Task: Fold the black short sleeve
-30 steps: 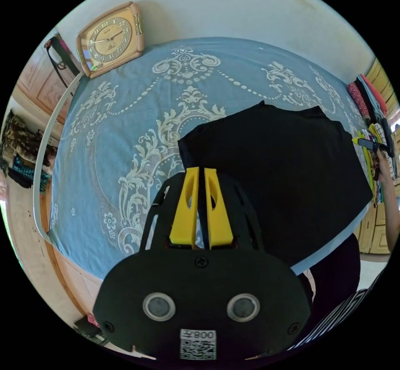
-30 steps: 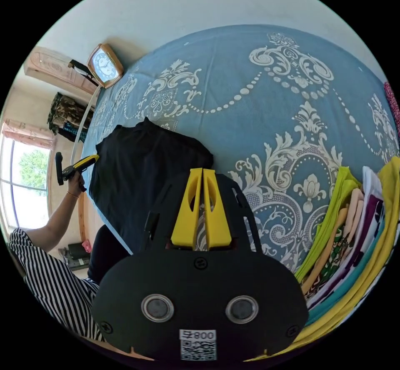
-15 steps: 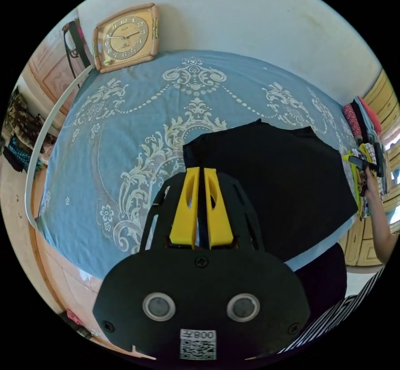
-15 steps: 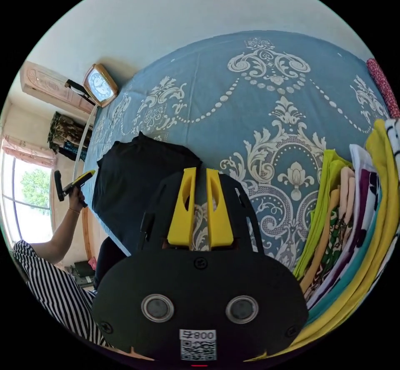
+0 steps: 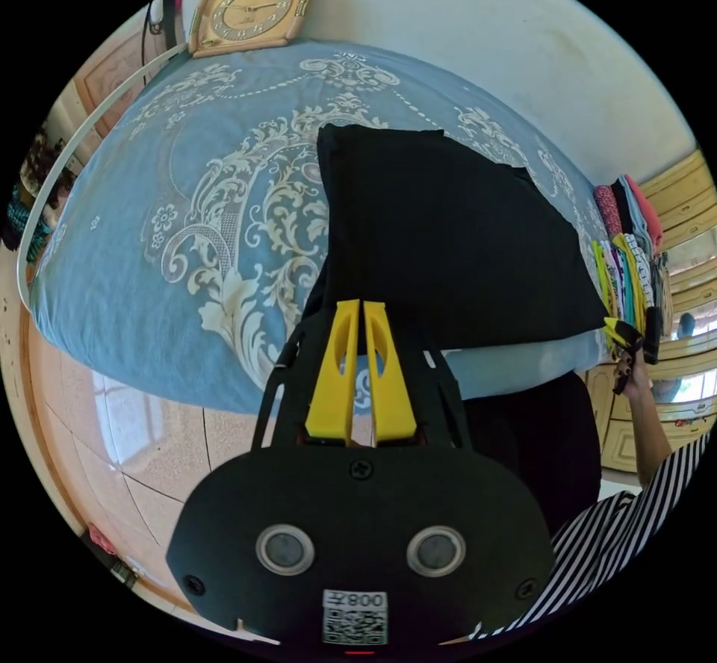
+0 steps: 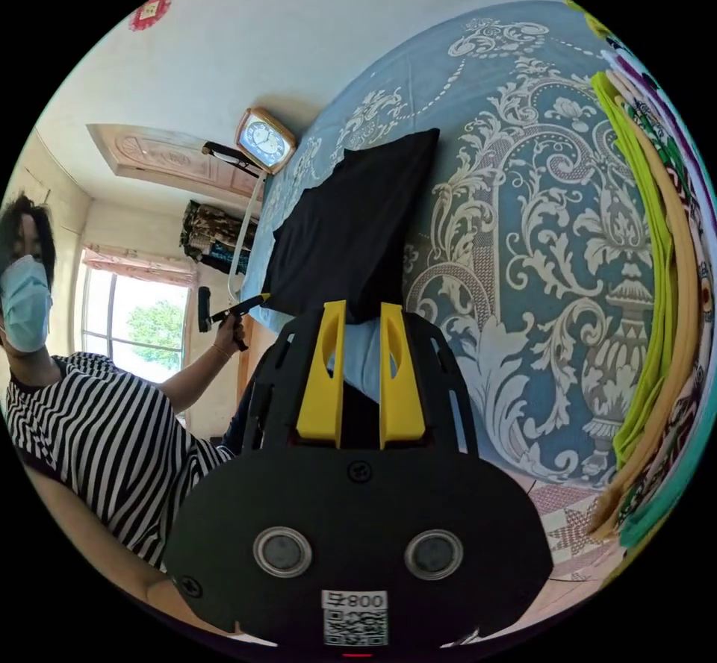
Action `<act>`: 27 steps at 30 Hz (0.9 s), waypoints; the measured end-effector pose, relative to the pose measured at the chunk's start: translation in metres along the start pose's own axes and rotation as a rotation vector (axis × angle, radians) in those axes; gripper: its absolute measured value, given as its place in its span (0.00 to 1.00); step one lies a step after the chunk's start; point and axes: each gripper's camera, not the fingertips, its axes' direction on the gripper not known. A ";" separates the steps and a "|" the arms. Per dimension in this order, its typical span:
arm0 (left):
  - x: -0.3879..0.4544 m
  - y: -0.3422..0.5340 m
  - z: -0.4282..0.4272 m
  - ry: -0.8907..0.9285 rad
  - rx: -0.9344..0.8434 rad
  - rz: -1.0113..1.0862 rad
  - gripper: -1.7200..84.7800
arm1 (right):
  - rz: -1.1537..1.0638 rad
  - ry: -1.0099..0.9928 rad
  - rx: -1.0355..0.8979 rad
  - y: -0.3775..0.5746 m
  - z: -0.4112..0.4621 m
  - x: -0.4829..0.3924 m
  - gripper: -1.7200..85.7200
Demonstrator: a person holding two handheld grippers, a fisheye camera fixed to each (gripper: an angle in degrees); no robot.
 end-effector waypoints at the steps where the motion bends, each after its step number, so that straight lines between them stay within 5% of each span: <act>1: 0.002 0.000 0.002 0.014 -0.018 -0.009 0.03 | 0.003 0.008 -0.008 0.000 0.002 0.004 0.09; 17: 0.108 0.043 0.005 -0.123 -0.023 0.069 0.04 | 0.116 -0.208 -0.204 -0.012 0.028 0.099 0.06; 23: 0.205 0.070 -0.004 0.047 0.072 0.216 0.07 | 0.136 -0.138 -0.064 -0.009 0.007 0.098 0.11; 27: 0.281 0.080 0.014 0.179 0.049 0.375 0.09 | 0.132 -0.076 -0.143 -0.012 0.027 0.094 0.07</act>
